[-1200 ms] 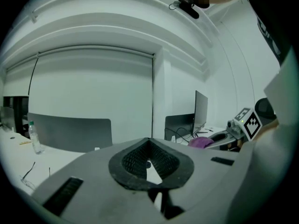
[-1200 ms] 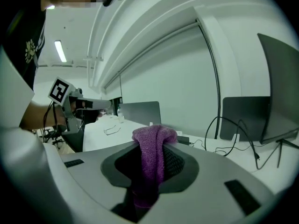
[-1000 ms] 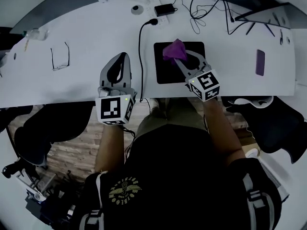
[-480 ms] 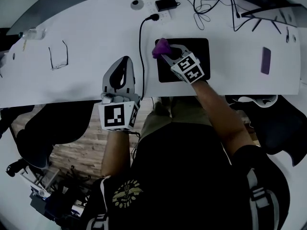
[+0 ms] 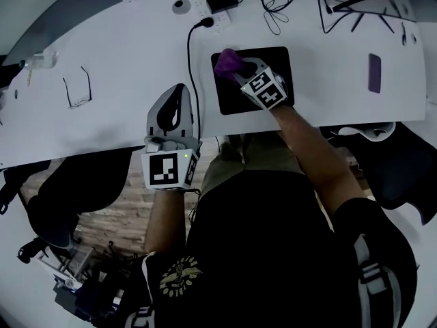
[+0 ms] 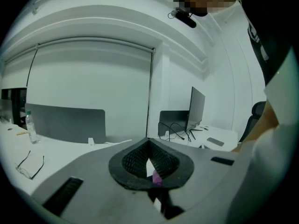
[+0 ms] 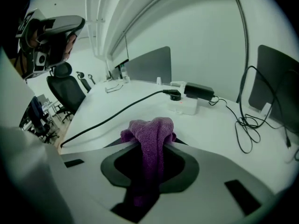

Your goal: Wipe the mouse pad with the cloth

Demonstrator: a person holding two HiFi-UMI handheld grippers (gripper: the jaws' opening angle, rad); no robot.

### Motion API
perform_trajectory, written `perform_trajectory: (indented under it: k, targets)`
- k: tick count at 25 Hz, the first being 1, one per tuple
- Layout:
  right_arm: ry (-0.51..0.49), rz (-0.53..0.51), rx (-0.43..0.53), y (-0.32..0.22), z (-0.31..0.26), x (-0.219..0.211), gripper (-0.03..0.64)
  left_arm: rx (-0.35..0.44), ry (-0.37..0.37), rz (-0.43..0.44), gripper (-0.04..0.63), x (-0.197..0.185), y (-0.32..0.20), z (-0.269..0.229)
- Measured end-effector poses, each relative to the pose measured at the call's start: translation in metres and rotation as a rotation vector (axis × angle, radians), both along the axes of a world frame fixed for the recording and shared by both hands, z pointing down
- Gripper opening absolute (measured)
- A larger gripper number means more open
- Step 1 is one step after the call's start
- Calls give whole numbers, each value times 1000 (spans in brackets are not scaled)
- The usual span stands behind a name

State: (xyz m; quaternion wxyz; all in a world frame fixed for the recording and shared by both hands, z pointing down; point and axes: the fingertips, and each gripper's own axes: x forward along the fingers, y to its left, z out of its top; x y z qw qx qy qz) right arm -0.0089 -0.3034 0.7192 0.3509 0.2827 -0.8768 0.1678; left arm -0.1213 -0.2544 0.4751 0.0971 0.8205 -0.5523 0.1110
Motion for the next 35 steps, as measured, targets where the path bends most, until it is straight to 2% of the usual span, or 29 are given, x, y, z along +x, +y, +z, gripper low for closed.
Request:
perform_trajectory:
  k: [6, 12, 23, 26, 28, 30, 33, 35]
  targets:
    - [17, 112, -7, -5, 1, 53, 89, 1, -15, 27, 2, 5, 2, 0]
    - [34, 203, -5, -8, 2, 93, 89, 18, -31, 2, 2, -11, -4, -6]
    - [128, 330, -32, -5, 4, 167, 89, 39, -15, -14, 3, -20, 9, -8]
    - [161, 376, -46, -3, 4, 182, 89, 23, -30, -13, 2, -25, 15, -9]
    - [163, 396, -44, 0, -4, 183, 89, 28, -38, -14, 2, -29, 20, -14]
    - [116, 389, -26, 7, -21, 170, 89, 44, -35, -19, 2, -34, 25, -23]
    - [34, 302, -1, 26, -47, 127, 89, 75, -17, -28, 2, -41, 30, -37]
    - [-10, 236, 4, 43, -60, 94, 88, 68, -15, -25, 2, -43, 35, -36]
